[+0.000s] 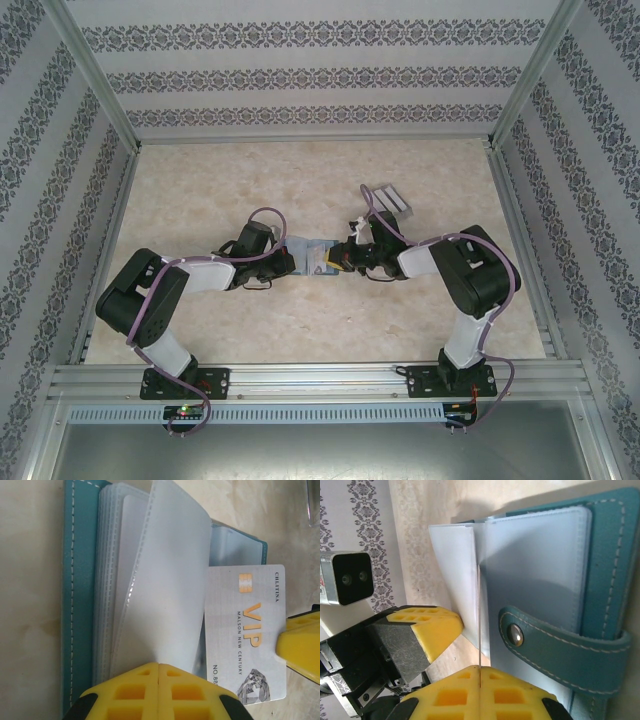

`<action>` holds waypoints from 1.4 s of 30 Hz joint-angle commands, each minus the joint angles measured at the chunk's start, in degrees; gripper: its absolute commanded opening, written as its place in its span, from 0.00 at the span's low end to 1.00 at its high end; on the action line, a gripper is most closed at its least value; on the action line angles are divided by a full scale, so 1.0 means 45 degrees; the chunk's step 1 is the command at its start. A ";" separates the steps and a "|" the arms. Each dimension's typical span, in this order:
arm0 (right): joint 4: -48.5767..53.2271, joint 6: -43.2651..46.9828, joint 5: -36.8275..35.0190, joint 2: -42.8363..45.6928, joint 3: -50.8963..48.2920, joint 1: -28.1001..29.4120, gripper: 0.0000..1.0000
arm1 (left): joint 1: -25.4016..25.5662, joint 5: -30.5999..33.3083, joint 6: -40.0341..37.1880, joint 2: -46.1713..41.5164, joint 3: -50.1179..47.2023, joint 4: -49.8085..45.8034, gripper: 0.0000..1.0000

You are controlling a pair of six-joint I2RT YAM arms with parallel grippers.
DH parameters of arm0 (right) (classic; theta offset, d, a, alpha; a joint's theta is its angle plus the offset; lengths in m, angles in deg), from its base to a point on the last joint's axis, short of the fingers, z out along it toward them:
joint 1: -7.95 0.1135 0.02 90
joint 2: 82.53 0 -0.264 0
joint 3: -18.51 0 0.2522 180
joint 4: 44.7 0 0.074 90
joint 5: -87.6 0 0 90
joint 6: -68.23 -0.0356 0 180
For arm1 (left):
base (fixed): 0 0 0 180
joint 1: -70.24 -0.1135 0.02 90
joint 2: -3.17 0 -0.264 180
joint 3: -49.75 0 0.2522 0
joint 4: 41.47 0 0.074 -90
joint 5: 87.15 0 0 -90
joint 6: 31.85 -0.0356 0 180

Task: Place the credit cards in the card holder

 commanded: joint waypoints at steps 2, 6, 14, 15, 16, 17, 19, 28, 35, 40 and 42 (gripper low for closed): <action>-0.0583 0.0315 0.0404 -0.0396 0.0359 -0.0071 0.00 | -0.0202 0.0612 0.0021 0.0011 -0.0157 -0.0658 0.00; -0.0726 0.0372 0.0565 -0.0720 0.0488 -0.0088 0.00 | -0.0191 0.0688 0.0064 -0.0143 -0.0199 -0.0645 0.00; -0.0999 0.0535 0.0897 -0.1424 0.0835 -0.0110 0.00 | -0.0205 0.0665 0.0152 -0.0223 -0.0183 -0.0771 0.00; -0.0937 0.0598 0.0907 -0.1432 0.0873 -0.0110 0.00 | -0.0247 0.0510 0.0252 -0.0274 -0.0111 -0.0885 0.00; -0.0933 0.0676 0.0943 -0.1468 0.0912 -0.0127 0.00 | -0.0282 0.0313 0.0362 -0.0418 -0.0066 -0.0972 0.00; -0.0870 0.0749 0.0975 -0.1517 0.0971 -0.0130 0.00 | -0.0281 0.0255 0.0519 -0.0645 -0.0017 -0.1164 0.04; -0.0807 0.0780 0.1081 -0.1679 0.1101 -0.0169 0.00 | -0.0283 0.0319 0.0682 -0.1047 0.0264 -0.1847 0.10; -0.0827 0.0664 0.1483 -0.2430 0.1564 -0.0169 0.00 | -0.0668 0.1096 -0.0190 -0.1798 0.1730 -0.4693 0.26; -0.0727 0.0747 0.1692 -0.2470 0.1773 -0.0145 0.00 | -0.1140 0.2123 -0.0809 -0.0087 0.2253 -0.5198 0.25; -0.0604 0.0801 0.1890 -0.2489 0.1967 -0.0140 0.00 | -0.1138 0.2093 -0.1206 0.0681 0.2554 -0.5121 0.28; -0.0480 0.0861 0.2084 -0.2598 0.2184 -0.0135 0.00 | -0.1150 0.2300 -0.1354 0.0792 0.2572 -0.5180 0.29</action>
